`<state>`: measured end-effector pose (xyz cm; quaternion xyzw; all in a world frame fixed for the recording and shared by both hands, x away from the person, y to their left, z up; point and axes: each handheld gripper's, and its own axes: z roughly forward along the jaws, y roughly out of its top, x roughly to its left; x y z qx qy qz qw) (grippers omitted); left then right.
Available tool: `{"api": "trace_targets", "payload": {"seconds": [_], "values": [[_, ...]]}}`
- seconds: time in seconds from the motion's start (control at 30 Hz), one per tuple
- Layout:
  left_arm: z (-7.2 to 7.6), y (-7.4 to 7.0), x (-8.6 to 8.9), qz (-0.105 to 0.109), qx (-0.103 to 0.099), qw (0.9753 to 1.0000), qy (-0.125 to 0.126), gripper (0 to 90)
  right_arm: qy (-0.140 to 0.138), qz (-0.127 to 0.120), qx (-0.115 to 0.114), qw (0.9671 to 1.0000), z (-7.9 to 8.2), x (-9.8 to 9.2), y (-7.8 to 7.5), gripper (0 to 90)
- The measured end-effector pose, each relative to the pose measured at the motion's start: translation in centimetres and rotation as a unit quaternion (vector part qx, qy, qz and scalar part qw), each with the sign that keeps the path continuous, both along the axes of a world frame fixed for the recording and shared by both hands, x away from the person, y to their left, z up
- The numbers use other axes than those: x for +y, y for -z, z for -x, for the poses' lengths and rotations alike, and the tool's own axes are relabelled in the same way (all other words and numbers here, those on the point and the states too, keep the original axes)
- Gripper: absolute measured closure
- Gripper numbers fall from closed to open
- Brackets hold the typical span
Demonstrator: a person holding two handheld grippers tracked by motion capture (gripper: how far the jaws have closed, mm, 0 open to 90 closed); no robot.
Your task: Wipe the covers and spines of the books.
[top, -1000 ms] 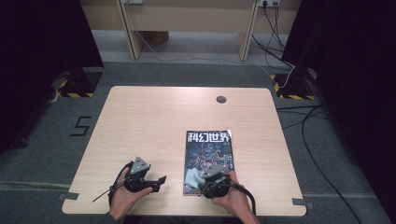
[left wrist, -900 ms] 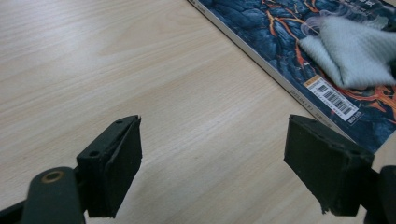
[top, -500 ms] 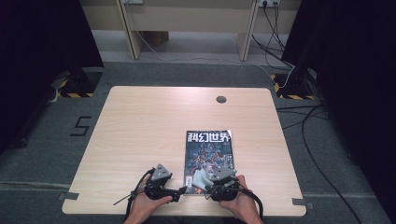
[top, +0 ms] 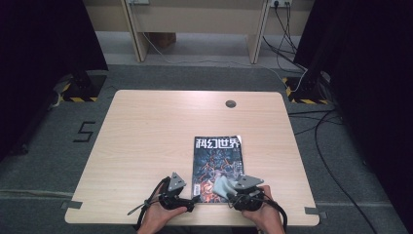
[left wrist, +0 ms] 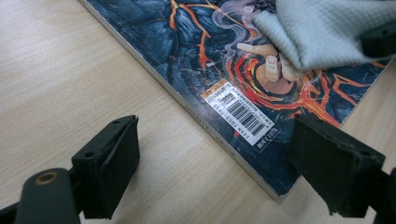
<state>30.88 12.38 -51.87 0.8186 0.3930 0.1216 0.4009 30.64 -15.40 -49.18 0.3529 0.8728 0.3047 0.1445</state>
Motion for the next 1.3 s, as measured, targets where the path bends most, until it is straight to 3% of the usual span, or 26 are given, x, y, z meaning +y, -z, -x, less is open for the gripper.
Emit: {"api": "trace_targets", "payload": {"seconds": [0.13, 0.27, 0.33, 0.47, 0.53, 0.7, 0.8, 0.97, 1.3], "values": [[0.0, 0.0, 0.0, 0.000, -0.001, 1.0000, -0.001, 14.2, 0.033, 0.006, -0.005, 0.9994, -0.7, -1.4, -0.1, 59.0], [-0.2, 0.1, 0.1, 0.000, 0.000, 1.0000, 0.002, 13.1, 0.035, 0.021, -0.009, 0.9991, -0.6, -1.0, -0.2, 60.2], [-0.1, 0.1, 0.1, 0.000, -0.001, 1.0000, -0.001, 13.1, 0.027, 0.022, -0.007, 0.9994, -0.4, -0.4, -0.2, 60.1], [-0.1, 0.1, 0.1, 0.000, -0.001, 1.0000, 0.000, 12.4, -0.015, 0.007, 0.000, 0.9999, 0.2, 1.4, 0.0, 59.8], [-0.2, 0.1, 0.1, -0.001, -0.001, 1.0000, 0.002, 12.5, -0.018, 0.004, 0.002, 0.9998, 0.2, 1.7, 0.0, 58.6], [-0.2, 0.1, 0.1, 0.000, -0.001, 1.0000, 0.004, 12.5, -0.017, -0.012, -0.004, 0.9998, -0.8, 0.9, 0.3, 59.6], [-0.3, 0.1, 0.1, -0.001, -0.001, 1.0000, 0.007, 12.4, -0.001, -0.015, -0.010, 0.9998, -1.5, 0.5, 0.4, 59.4], [-0.3, 0.1, 0.1, -0.001, -0.002, 1.0000, 0.006, 12.4, 0.022, -0.013, -0.019, 0.9995, -3.1, -0.4, 0.4, 58.8], [-0.3, 0.1, 0.2, 0.001, -0.003, 1.0000, 0.008, 12.4, 0.041, -0.003, -0.027, 0.9988, -5.6, -1.1, 0.4, 58.5]]}}
